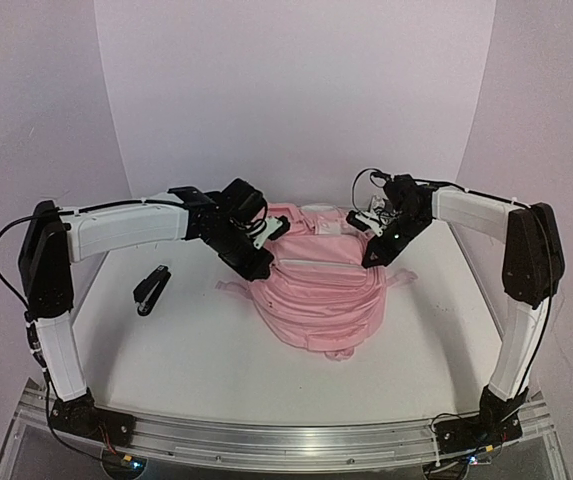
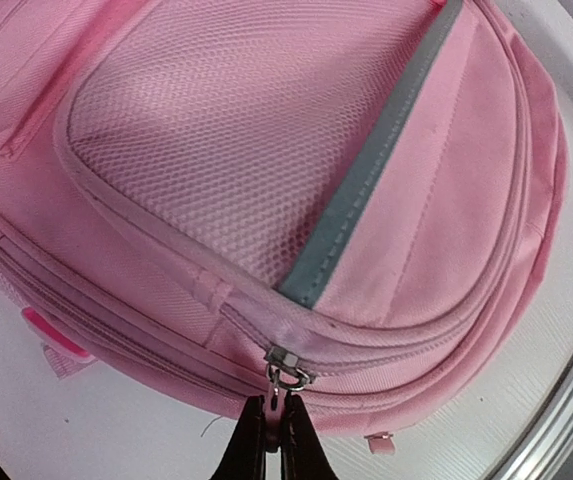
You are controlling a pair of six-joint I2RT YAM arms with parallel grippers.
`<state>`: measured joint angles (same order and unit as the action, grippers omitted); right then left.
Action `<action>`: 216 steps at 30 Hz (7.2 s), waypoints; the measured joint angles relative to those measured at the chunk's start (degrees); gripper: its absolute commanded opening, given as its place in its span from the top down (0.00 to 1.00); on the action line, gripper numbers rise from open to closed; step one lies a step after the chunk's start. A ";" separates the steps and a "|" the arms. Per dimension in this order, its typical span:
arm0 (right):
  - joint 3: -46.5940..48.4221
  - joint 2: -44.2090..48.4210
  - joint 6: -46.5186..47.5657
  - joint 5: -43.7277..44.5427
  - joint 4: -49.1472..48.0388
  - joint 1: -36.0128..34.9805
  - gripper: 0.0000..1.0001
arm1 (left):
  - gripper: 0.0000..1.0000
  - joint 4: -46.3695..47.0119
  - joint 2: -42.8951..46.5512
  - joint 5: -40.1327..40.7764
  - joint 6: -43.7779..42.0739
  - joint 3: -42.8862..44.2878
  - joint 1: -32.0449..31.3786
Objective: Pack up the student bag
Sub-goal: Unzip the student bag at the center of the board, then pick up the stationery from the center of the board.
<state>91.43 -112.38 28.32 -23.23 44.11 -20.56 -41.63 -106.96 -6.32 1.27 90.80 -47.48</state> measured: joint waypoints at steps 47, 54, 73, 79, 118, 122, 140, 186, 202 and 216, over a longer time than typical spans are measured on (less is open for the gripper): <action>1.27 1.60 -13.89 -14.48 2.46 -9.37 0.04 | 0.13 -26.85 -2.29 0.53 20.63 -5.44 34.89; 2.67 10.19 -4.86 -0.54 0.69 -8.78 0.02 | 0.22 -24.69 -6.72 -2.18 16.10 -5.40 38.16; 12.76 3.36 -3.30 -3.09 -0.78 -8.54 0.02 | 0.87 -17.49 -11.70 -3.59 14.23 -6.43 38.07; 15.05 0.18 -2.94 -1.57 -1.11 -11.39 0.02 | 0.98 -14.89 -5.85 -5.27 18.82 -10.62 37.87; 19.57 -5.07 -6.40 0.68 -1.65 -16.24 0.05 | 0.75 -15.30 -9.29 7.48 43.80 -10.98 22.89; 19.57 -5.08 -6.19 0.45 -1.65 -16.33 0.08 | 0.85 -13.25 -7.53 6.27 45.37 -13.12 22.75; 19.57 -7.19 0.03 3.19 -1.85 -21.35 0.26 | 0.99 -14.68 5.55 0.05 47.22 -13.24 20.96; 38.33 -16.12 -4.49 8.96 5.78 -24.74 1.00 | 1.00 4.31 22.71 -9.41 57.74 -24.33 18.06; 49.67 -22.54 -23.64 7.16 2.67 -23.76 1.00 | 1.00 33.73 15.75 -19.72 60.15 -25.31 13.83; 45.03 -20.44 -30.96 15.05 -5.20 -23.85 1.00 | 1.00 48.93 11.66 -21.80 65.11 -28.74 14.03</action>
<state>136.46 -132.81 -2.64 -8.18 38.91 -44.40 7.30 -95.29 -28.12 66.37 62.06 -33.45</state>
